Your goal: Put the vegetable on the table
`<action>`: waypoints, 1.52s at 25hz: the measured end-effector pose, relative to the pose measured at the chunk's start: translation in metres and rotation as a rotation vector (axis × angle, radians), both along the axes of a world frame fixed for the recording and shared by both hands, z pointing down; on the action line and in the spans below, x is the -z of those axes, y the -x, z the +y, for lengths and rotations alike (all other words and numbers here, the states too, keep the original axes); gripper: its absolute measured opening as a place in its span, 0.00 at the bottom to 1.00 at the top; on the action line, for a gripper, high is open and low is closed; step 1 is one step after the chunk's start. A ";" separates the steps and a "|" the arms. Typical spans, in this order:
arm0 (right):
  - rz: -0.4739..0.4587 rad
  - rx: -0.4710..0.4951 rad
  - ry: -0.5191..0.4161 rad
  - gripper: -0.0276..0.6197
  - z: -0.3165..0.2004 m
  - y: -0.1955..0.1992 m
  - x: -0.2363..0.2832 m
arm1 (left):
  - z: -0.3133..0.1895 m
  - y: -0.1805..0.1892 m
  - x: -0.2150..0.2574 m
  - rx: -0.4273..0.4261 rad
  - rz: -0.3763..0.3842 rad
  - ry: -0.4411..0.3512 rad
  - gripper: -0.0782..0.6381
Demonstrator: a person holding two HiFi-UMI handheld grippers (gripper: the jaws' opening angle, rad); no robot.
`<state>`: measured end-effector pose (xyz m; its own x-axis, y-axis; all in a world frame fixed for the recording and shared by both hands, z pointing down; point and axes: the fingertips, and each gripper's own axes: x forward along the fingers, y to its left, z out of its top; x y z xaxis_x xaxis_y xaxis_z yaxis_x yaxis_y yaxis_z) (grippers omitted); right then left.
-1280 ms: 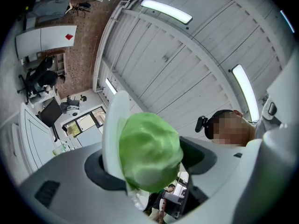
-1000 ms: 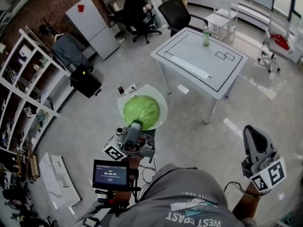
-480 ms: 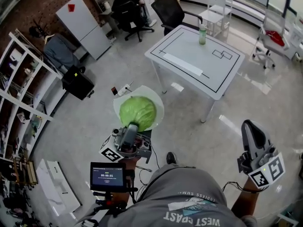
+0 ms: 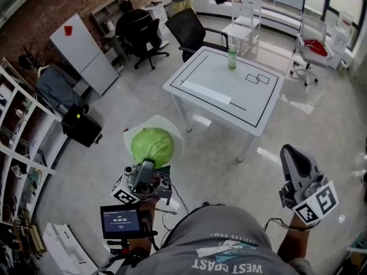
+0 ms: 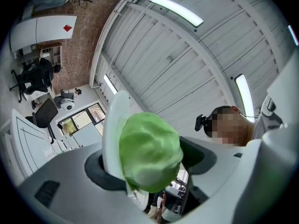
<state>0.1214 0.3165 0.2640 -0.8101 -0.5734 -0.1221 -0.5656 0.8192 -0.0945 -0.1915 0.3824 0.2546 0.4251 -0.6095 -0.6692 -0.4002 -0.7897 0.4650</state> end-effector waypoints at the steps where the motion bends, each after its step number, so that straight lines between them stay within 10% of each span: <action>1: 0.001 -0.011 0.003 0.06 -0.003 0.002 -0.001 | -0.005 0.003 -0.001 -0.007 0.000 0.005 0.59; 15: -0.002 -0.044 0.043 0.06 -0.092 0.011 -0.011 | -0.089 0.012 -0.023 -0.038 0.027 0.051 0.59; 38: -0.010 0.076 0.098 0.06 -0.259 -0.069 -0.026 | -0.212 -0.083 -0.037 0.064 0.053 0.088 0.59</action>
